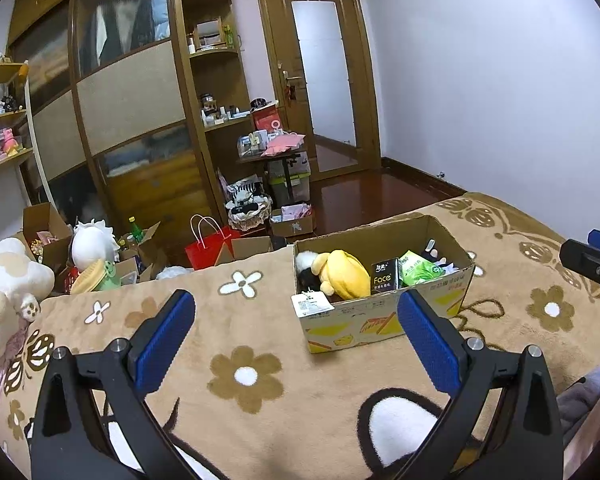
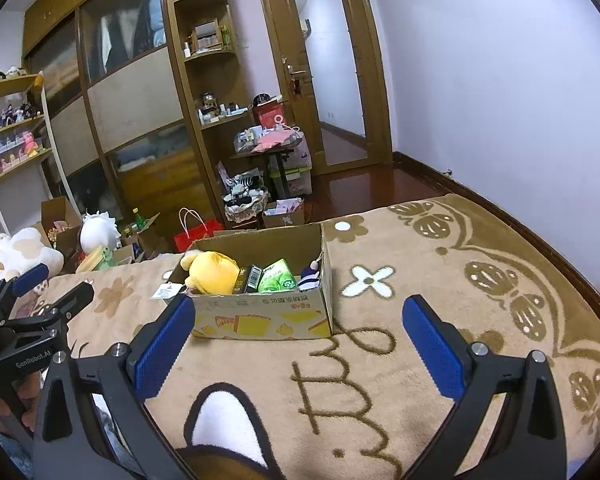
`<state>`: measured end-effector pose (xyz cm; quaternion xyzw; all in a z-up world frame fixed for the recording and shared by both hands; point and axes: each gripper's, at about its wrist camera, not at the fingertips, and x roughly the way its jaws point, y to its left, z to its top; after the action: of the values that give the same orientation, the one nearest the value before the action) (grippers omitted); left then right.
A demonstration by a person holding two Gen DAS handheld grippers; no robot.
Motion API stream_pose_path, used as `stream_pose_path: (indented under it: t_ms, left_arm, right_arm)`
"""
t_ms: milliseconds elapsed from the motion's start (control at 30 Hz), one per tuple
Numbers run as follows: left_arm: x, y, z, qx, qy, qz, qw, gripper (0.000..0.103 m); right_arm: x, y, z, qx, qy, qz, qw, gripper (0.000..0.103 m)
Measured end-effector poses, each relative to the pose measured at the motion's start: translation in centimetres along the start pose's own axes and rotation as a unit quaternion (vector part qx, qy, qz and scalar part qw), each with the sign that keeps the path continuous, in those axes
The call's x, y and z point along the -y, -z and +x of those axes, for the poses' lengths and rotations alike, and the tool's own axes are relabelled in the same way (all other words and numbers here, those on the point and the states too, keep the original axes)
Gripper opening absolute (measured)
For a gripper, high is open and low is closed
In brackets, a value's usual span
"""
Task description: Organize soft objects
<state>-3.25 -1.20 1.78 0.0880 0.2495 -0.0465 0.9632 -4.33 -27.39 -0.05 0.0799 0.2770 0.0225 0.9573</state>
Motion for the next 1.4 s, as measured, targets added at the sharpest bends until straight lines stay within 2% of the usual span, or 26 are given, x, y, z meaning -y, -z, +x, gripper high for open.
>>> stream_pose_path:
  t_ms: [1400]
  left_arm:
    - [-0.37, -0.3, -0.02, -0.003, 0.003, -0.016, 0.9999, 0.101]
  right_arm:
    - [-0.39, 0.31, 0.27, -0.005, 0.002, -0.008, 1.0, 0.103]
